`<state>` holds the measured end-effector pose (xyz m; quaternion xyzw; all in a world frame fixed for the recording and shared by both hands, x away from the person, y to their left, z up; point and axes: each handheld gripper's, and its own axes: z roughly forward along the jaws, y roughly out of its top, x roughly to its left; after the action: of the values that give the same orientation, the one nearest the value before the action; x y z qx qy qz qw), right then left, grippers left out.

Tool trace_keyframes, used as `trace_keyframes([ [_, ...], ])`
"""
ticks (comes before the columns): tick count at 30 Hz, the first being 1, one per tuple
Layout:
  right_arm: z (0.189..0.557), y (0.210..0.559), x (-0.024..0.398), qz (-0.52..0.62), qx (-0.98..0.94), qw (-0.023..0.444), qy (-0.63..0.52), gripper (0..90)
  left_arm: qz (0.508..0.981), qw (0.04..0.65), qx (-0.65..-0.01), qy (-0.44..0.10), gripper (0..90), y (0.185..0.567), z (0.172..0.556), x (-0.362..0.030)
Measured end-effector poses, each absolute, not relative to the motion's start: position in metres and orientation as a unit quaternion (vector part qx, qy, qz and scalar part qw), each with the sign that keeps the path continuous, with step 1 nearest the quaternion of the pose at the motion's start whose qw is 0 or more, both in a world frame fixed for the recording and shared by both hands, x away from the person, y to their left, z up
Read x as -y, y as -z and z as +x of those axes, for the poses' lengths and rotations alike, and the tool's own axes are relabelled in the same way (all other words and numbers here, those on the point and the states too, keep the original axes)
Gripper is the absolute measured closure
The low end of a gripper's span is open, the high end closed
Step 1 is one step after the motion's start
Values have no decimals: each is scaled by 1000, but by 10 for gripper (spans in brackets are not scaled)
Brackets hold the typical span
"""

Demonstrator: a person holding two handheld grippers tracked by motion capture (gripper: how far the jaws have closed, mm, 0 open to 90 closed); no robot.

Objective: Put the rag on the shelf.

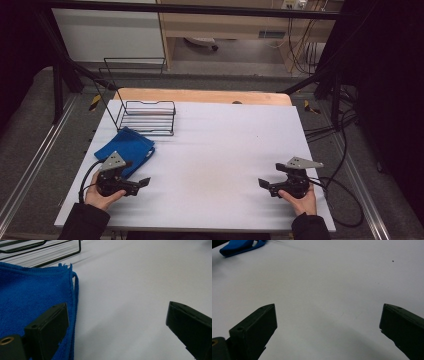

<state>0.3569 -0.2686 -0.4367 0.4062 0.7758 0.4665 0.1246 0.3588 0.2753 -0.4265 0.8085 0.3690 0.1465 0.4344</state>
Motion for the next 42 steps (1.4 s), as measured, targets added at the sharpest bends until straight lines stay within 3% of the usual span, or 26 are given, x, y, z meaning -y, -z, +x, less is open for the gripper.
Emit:
trace_keyframes([
  [13,357,437,268,407,-776,127,-465,21,807,428,-375,-156,66,424,360,-278],
  [23,358,438,266,408,-778,126,-461,23,808,393,-408,-165,190,427,371,-285],
  [42,359,440,264,406,-786,123,-450,25,817,325,-435,-194,528,442,396,-292],
])
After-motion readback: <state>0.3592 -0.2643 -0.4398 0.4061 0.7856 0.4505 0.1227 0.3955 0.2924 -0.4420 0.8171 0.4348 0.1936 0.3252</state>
